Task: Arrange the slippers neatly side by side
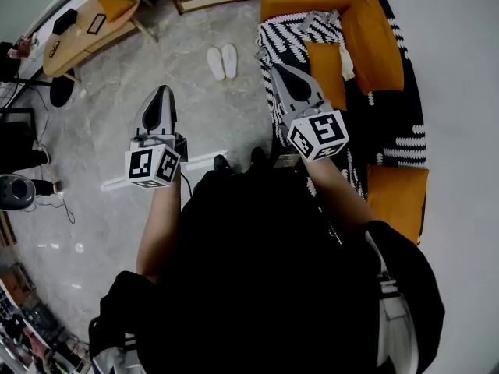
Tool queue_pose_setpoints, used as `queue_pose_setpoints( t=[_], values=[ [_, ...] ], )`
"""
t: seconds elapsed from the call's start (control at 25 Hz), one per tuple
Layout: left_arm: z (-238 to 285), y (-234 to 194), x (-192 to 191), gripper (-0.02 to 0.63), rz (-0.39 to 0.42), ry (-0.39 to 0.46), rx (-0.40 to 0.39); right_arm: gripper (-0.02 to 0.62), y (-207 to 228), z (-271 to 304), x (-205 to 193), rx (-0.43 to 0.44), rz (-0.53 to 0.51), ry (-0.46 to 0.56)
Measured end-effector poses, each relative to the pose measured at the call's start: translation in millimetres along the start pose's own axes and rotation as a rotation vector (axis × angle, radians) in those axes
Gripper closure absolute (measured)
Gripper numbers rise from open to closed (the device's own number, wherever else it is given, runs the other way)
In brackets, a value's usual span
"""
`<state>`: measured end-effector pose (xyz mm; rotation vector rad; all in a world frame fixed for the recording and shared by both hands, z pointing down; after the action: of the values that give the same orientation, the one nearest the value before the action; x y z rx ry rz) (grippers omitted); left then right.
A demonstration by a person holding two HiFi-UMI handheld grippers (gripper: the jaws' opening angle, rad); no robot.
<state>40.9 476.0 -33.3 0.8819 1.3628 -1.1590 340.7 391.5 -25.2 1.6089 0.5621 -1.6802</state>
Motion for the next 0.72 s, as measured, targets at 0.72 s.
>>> queue_pose_setpoints(
  t=[0.72],
  values=[
    [-21, -41, 7, 0.591, -0.066, 0.001, -0.089, 0.563, -39, 28, -10, 0.017, -0.018, -0.051]
  ],
)
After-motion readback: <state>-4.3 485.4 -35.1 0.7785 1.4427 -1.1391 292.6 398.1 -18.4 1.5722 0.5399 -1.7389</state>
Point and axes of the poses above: the fingertips, and each gripper's own axes: z forward along the fingers, y to its right, x out of its top, the point moved 9 cm from there along -z, backward along the fingers, and after that the axes turned 4 degrees about -x, right-handed, at the moved point
